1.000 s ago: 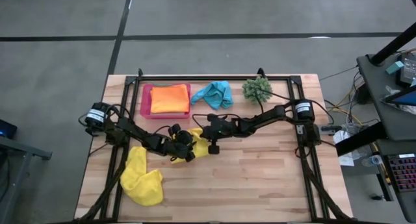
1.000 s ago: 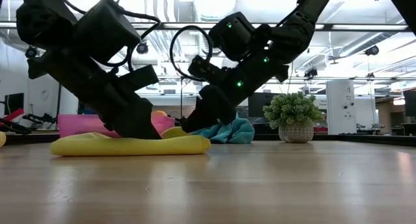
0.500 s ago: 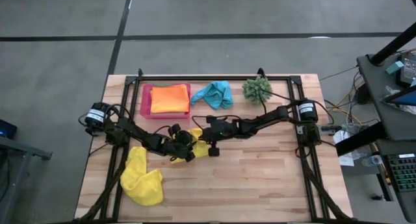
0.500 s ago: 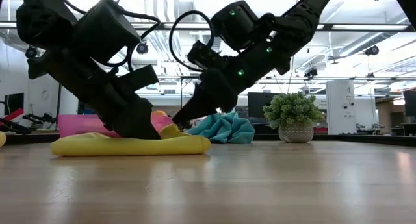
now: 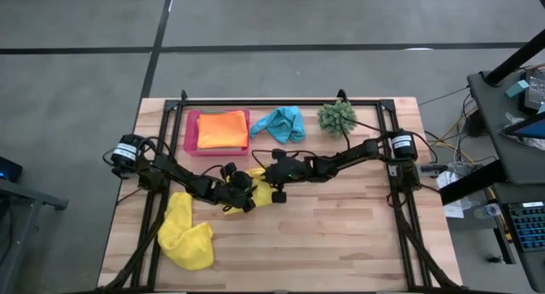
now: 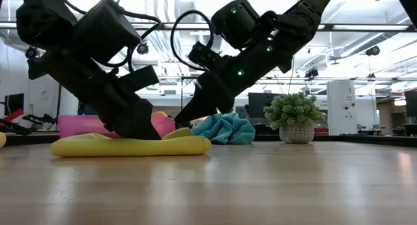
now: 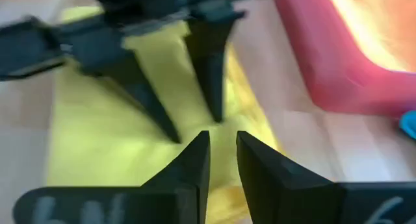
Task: Fold microfiber towels
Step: Fold the right yellow towel
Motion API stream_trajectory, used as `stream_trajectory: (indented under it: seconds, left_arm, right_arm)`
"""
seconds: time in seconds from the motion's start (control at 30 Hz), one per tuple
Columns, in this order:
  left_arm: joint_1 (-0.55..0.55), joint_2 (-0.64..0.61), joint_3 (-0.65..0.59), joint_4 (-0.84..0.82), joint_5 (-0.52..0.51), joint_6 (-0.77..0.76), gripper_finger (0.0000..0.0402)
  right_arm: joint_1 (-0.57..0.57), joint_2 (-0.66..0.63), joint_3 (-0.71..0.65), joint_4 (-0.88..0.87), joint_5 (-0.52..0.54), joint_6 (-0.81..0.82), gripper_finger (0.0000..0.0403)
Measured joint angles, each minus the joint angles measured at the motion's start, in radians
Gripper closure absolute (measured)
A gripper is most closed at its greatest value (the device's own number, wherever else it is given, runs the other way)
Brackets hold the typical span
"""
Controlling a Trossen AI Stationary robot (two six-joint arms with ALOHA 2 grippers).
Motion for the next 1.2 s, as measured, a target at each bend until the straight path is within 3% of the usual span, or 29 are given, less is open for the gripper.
stream_trajectory:
  seconds: [0.23,0.4,0.8,1.2]
  left_arm:
    - [0.0,0.0,-0.001,0.001,0.0,0.0,0.0252]
    - [0.0,0.0,-0.001,0.002,0.001,0.001,0.0252]
    - [0.0,-0.019,0.005,-0.012,0.009,0.031,0.0252]
    - [-0.003,-0.216,0.01,-0.009,0.016,0.114,0.0252]
  right_arm:
    - [-0.058,0.068,0.001,0.018,-0.041,0.018,0.0347]
    - [-0.073,0.099,0.001,0.012,0.016,0.01,0.0347]
    - [-0.076,-0.016,0.0,-0.097,0.049,-0.028,0.0347]
    - [-0.04,-0.072,0.0,-0.168,0.043,-0.024,0.0349]
